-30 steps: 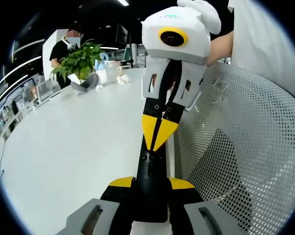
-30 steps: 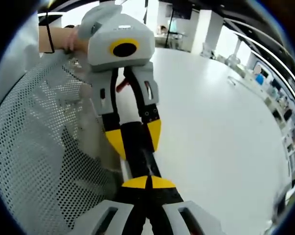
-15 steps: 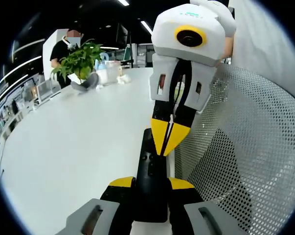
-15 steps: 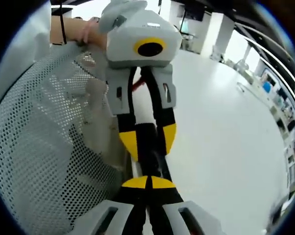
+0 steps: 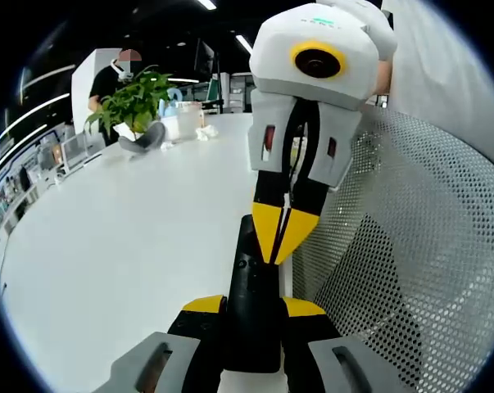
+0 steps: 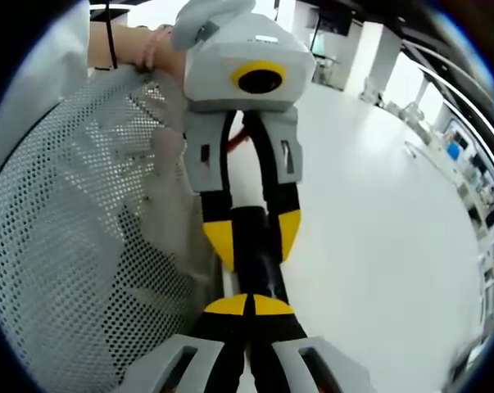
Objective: Press the specified remote control buttons in sequence, fully releasing each button before pressing the next.
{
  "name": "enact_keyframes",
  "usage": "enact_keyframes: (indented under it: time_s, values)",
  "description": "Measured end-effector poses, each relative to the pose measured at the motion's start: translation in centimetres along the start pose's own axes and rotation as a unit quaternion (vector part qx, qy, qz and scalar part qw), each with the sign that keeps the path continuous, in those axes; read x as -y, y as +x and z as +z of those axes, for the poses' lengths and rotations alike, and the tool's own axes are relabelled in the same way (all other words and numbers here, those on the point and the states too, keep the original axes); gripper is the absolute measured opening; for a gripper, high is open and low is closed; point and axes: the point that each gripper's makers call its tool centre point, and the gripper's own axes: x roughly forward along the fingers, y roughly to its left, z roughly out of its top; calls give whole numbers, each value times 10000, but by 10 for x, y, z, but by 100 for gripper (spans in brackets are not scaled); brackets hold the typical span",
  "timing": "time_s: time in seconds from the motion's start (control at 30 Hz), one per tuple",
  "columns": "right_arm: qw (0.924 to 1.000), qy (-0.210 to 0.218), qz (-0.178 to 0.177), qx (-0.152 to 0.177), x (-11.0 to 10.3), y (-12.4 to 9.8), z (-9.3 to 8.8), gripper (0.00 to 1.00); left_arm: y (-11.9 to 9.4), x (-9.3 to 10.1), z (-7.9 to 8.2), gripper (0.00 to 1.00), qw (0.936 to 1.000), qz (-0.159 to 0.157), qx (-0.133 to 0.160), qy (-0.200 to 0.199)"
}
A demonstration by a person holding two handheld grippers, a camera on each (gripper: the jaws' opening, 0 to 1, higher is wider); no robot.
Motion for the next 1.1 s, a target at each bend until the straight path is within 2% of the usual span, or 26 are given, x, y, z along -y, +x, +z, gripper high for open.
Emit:
enact_keyframes:
  time_s: [0.3, 0.73, 1.0, 1.1]
  values:
    - [9997, -226, -38, -71, -2, 2, 1, 0, 0, 0, 0, 25, 10000, -5, 1, 3]
    - [9998, -157, 78, -130, -3, 3, 2, 0, 0, 0, 1, 25, 10000, -8, 1, 5]
    - [9995, -288, -27, -159, -4, 4, 2, 0, 0, 0, 1, 25, 10000, -9, 0, 7]
    - [9997, -207, -31, -122, -3, 4, 2, 0, 0, 0, 1, 25, 10000, -9, -1, 9]
